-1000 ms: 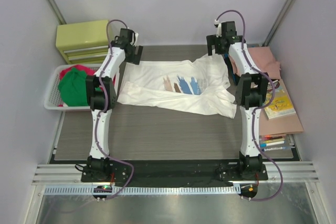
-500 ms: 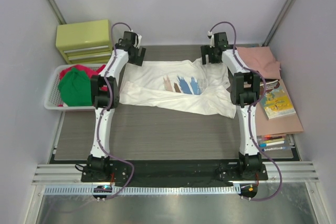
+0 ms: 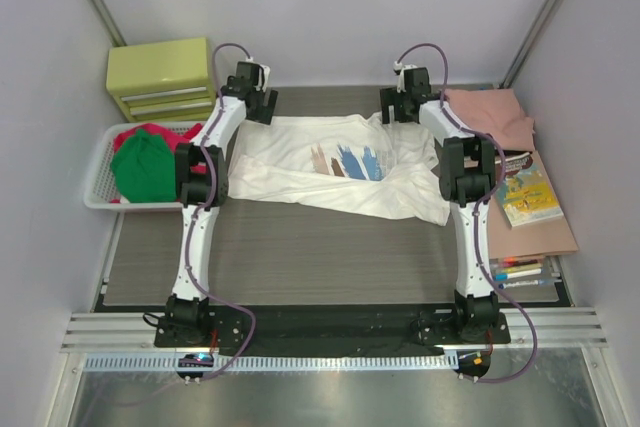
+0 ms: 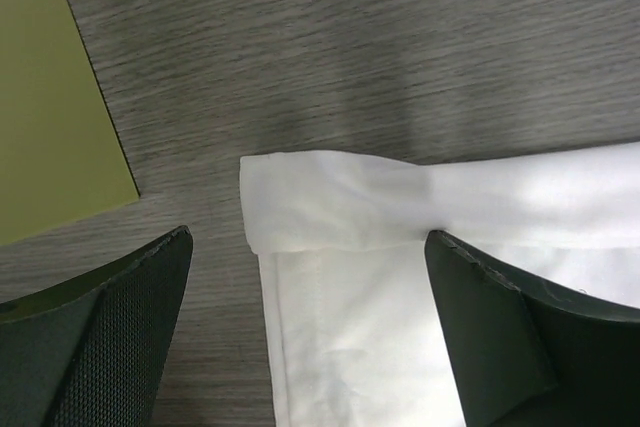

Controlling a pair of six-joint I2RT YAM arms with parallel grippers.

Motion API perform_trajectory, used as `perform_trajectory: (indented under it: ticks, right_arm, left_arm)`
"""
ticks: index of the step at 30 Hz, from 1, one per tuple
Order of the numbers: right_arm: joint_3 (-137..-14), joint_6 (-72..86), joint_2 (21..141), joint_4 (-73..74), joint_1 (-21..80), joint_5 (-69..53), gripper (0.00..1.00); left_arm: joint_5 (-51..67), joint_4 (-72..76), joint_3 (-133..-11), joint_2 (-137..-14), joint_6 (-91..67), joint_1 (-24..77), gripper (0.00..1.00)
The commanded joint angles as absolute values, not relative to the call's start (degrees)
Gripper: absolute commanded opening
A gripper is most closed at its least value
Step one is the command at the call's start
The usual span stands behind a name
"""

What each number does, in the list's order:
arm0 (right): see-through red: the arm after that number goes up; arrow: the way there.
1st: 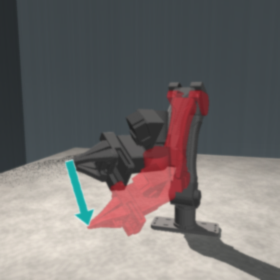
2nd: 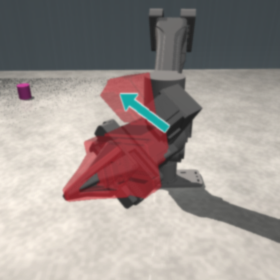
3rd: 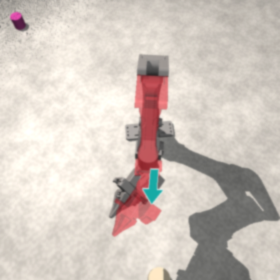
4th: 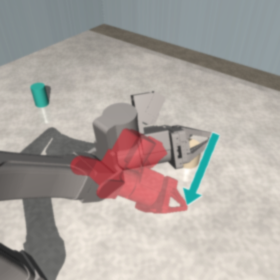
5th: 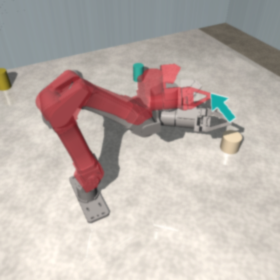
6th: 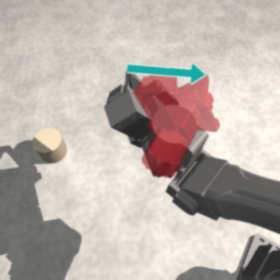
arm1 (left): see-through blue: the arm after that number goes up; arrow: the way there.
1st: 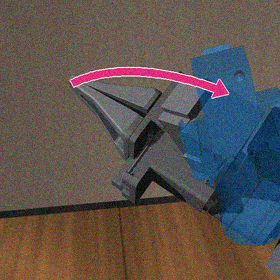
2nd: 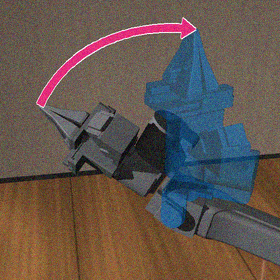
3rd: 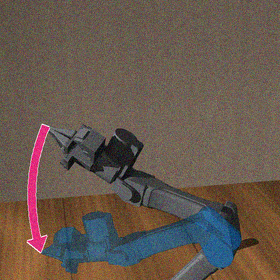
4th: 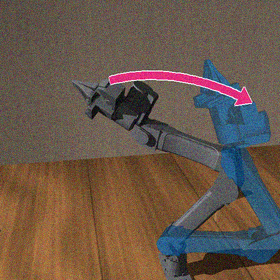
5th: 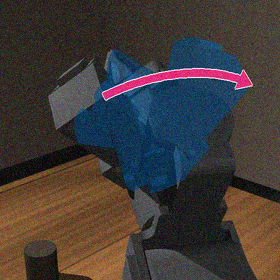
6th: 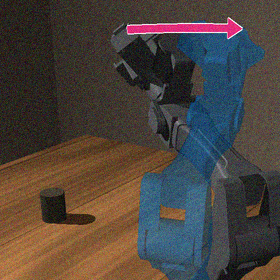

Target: Fold and stack the t-shirts

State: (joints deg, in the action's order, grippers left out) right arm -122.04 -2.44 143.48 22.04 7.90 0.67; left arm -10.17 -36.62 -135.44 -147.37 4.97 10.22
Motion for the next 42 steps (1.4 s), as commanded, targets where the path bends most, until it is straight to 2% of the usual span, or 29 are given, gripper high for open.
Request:
perform_trajectory:
  ticks: [1,8,14,17,20,21,26,34,37,42]
  right_arm:
    - [-115.77,-2.72,134.13,16.53,8.26,3.60,0.96]
    - [-103.46,-4.04,122.98,7.93,8.35,4.92,0.96]
    - [-96.95,-3.35,113.22,9.84,8.88,2.73,0.98]
    - [-90.55,-3.34,105.95,11.16,10.45,1.32,0.98]
    - [-78.10,-4.30,99.52,9.33,14.40,2.02,0.98]
    - [-75.87,-5.09,98.54,8.45,15.46,2.63,0.98]
    - [-68.91,-2.90,98.69,2.73,21.44,4.39,0.98]
    - [-79.09,-2.03,113.10,2.20,26.19,6.33,0.98]
    - [-87.76,-1.50,117.59,3.42,26.72,5.36,0.98]
    - [-98.78,-1.67,124.27,8.17,28.30,4.92,0.98]
  left_arm:
    - [-12.13,-30.16,-130.28,-142.31,5.54,9.76,0.99]
    - [-11.34,-30.32,-128.85,-137.91,5.45,9.05,0.99]
    - [-10.46,-31.11,-127.80,-130.35,5.89,9.05,1.00]
    - [-12.04,-28.05,-121.66,-122.20,5.10,9.14,1.00]
    - [-11.52,-21.29,-107.98,-109.98,1.59,9.14,0.99]
    - [-11.51,-19.79,-105.84,-104.21,0.71,9.23,1.00]
    - [-13.87,-18.28,-97.75,-90.64,-2.72,9.84,1.00]
    - [-18.19,-19.60,-83.07,-68.59,4.04,9.41,1.00]
    - [-17.93,-19.69,-77.10,-64.43,5.62,8.26,1.00]
    - [-20.12,-20.65,-74.18,-61.70,8.17,7.91,1.00]
